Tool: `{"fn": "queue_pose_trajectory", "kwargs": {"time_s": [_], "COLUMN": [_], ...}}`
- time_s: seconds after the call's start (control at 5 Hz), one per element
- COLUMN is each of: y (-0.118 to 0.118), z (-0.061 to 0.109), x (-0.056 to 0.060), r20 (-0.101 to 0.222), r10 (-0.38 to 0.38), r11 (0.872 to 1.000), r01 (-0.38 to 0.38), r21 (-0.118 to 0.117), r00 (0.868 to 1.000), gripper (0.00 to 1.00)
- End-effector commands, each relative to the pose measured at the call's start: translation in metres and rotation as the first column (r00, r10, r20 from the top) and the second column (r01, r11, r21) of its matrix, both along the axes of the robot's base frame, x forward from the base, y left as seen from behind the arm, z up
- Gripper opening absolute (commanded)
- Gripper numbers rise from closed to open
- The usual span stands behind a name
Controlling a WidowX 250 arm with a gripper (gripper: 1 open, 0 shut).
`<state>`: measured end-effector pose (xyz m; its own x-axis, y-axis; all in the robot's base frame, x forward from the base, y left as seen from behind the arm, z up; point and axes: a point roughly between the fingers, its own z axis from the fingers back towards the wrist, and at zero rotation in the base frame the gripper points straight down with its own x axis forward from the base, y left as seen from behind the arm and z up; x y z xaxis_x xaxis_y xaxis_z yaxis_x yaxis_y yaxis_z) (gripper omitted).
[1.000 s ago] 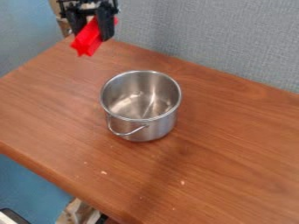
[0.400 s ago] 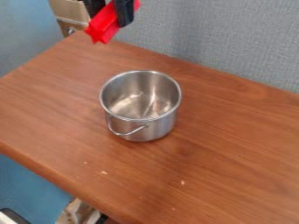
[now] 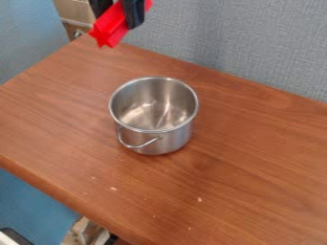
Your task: Put the red object in the metal pot
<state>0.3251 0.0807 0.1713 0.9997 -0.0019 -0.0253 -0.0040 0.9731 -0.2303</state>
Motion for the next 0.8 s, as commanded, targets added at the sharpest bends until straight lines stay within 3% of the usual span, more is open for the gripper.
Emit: {"fn": "queue_pose_trajectory", "kwargs": {"time_s": [0.0,0.6], "y": [0.0026,0.0066], "z": [0.0299,0.0269], "x": [-0.0114,-0.0188], "r20": [0.088,0.070], "r10": [-0.016,-0.041], "r11": [0.999,0.999], "r01": [0.012,0.039], "r21": [0.036,0.032], "r00": [0.996,0.997], "gripper": [0.00,0.00]}}
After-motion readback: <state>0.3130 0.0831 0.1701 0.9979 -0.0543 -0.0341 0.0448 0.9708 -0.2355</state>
